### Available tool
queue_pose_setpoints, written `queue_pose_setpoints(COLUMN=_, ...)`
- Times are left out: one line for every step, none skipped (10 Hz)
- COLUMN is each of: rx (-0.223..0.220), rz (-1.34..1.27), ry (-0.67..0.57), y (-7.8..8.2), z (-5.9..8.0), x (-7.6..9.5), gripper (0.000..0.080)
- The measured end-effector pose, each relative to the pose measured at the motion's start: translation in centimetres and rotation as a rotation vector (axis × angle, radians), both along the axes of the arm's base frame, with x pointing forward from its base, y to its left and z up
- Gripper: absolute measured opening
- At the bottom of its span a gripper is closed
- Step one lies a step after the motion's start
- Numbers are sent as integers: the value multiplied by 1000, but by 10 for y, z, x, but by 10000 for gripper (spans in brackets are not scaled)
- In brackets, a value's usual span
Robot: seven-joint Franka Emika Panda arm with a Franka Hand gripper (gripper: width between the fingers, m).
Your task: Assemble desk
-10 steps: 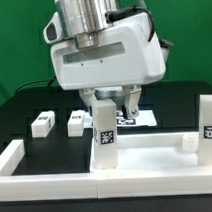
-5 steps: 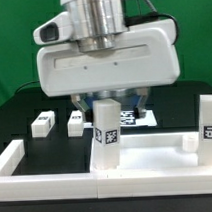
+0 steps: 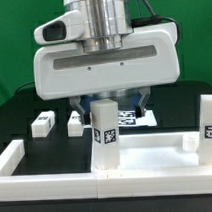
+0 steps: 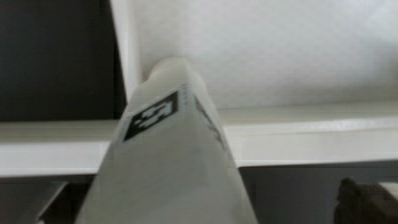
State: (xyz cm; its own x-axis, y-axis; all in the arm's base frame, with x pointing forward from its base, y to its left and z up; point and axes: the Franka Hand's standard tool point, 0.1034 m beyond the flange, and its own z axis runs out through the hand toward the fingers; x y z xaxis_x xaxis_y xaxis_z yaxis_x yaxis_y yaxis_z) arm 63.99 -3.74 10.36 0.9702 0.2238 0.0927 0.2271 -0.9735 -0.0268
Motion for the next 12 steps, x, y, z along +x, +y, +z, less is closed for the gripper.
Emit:
queue_pose_setpoints(rx=-21, rz=102, ry=-2, y=3, z=3, x=-1, gripper=649)
queue_pose_setpoints(rx=-26, rz=164, ry=-14, y=-2, z=9, x=1, gripper=649)
queue_pose_setpoints(rx=-21, rz=134, ry=-13, y=-11, z=8, x=-1, gripper=649)
queue_pose_setpoints(rx=-20, rz=107, ry=-11, y=-12, z=8, x=-1, gripper=646)
queue_pose_setpoints(rx=-20, rz=108, ry=-11, y=-11, z=8, x=-1, gripper=646)
queue_pose_setpoints(rx=-13, rz=54, ry=-9, y=-11, z=8, x=-1, gripper=476)
queue_pose_setpoints(rx=-5, rz=-31, ry=-5, y=-11, z=8, x=-1, gripper=292)
queue_pose_setpoints(rx=0, rz=-92, ry=-3, y=-11, z=8, x=-1, gripper=292)
queue_pose_setpoints(rx=6, rz=-165, ry=0, y=-12, z=8, x=-1, gripper=287)
queue_pose_setpoints(rx=9, rz=-202, ry=2, y=-12, z=8, x=-1, gripper=287)
queue_pose_setpoints(rx=14, rz=-300, ry=3, y=-12, z=7, x=-1, gripper=287)
queue_pose_setpoints(rx=10, rz=-441, ry=-5, y=-11, z=7, x=0, gripper=287)
